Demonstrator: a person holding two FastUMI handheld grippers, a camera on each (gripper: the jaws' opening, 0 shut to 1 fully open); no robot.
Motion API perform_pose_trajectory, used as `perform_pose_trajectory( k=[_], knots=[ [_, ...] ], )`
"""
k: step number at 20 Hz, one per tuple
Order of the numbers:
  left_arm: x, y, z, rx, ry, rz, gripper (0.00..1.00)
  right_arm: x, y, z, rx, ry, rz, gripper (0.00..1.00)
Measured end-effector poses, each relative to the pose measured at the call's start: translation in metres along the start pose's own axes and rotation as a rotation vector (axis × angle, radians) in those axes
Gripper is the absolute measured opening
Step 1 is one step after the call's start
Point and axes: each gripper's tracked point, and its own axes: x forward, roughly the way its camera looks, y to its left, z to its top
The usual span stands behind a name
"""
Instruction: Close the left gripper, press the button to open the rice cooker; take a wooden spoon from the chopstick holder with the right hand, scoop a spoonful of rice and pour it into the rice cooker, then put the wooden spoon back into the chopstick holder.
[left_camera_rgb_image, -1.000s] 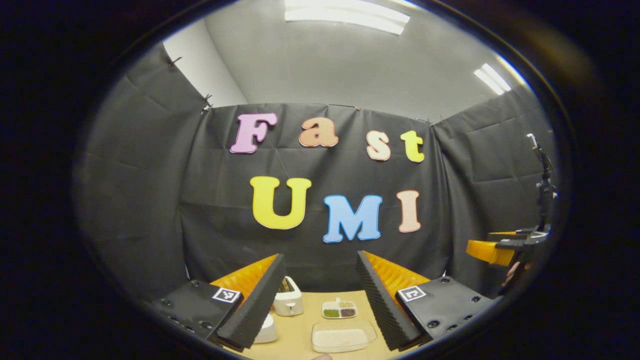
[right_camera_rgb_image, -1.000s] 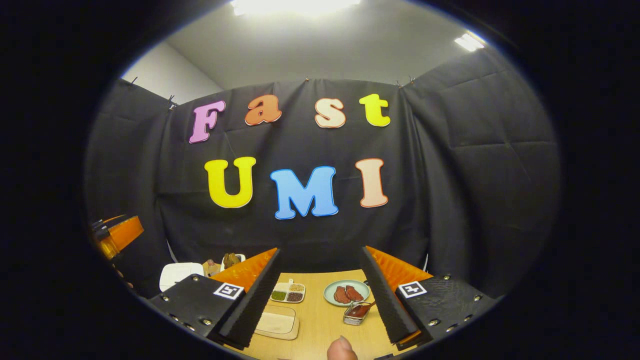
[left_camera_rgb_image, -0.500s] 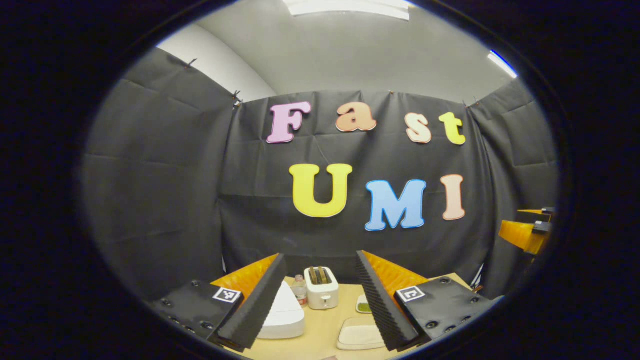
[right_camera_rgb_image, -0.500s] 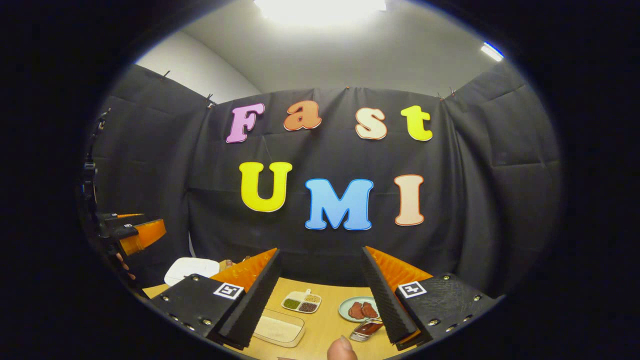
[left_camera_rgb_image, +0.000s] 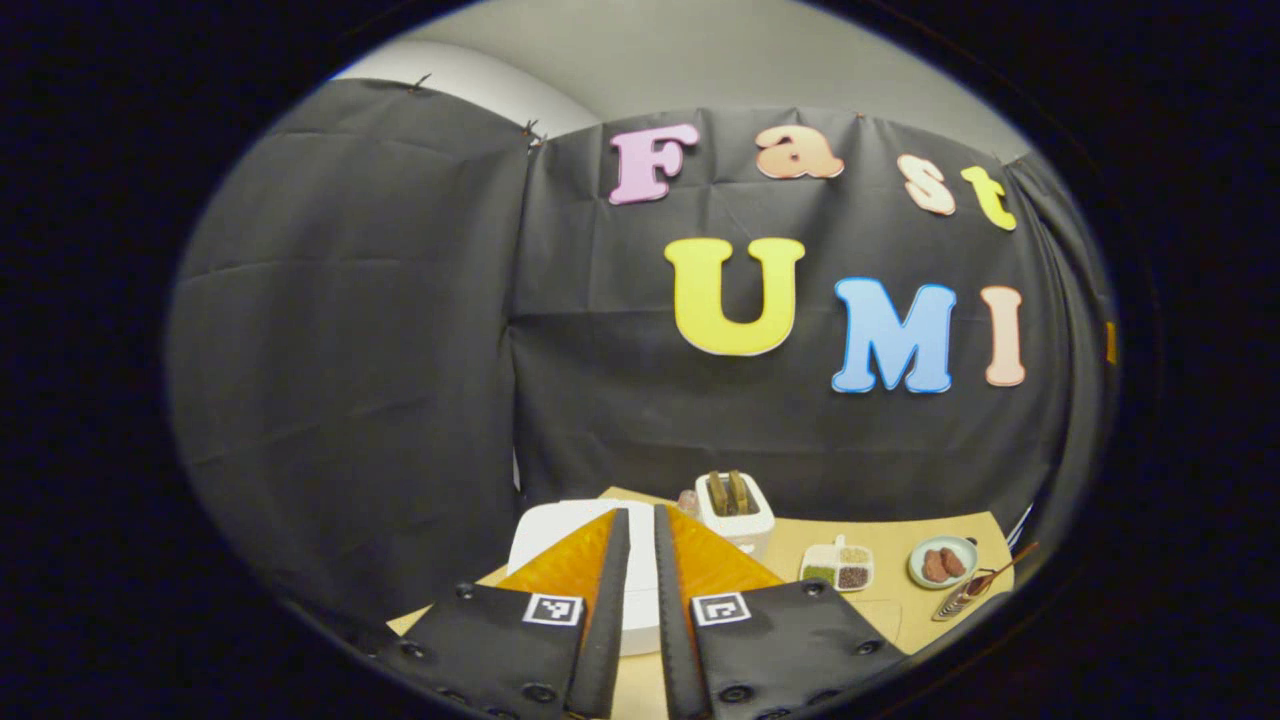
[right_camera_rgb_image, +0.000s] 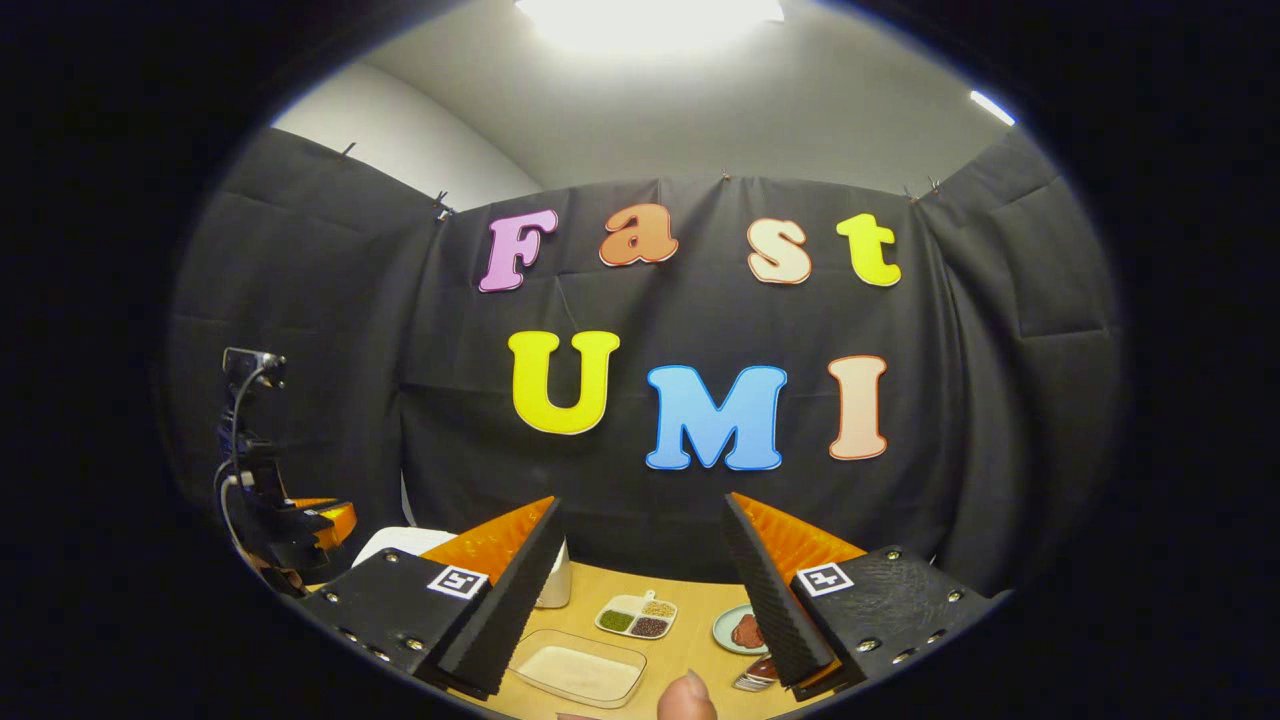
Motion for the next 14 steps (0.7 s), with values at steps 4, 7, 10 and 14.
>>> perform_pose_trajectory(
  k=[4,7,10,14],
  knots=[
    [0.054,0.039,-0.042,-0.003,0.086,0.087,0.11,0.012,0.013,-0.008,0.021,0.015,-0.058,0.96],
    [0.092,0.058,-0.078,0.021,0.168,0.136,0.11,0.02,0.031,-0.018,0.044,0.059,-0.048,0.96],
    [0.125,0.059,-0.118,0.01,0.245,0.134,0.11,0.025,0.038,-0.02,0.017,0.074,-0.055,0.96],
    [0.156,0.059,-0.152,0.039,0.313,0.154,0.12,0.026,0.041,-0.024,-0.038,0.095,-0.067,0.96]
  ],
)
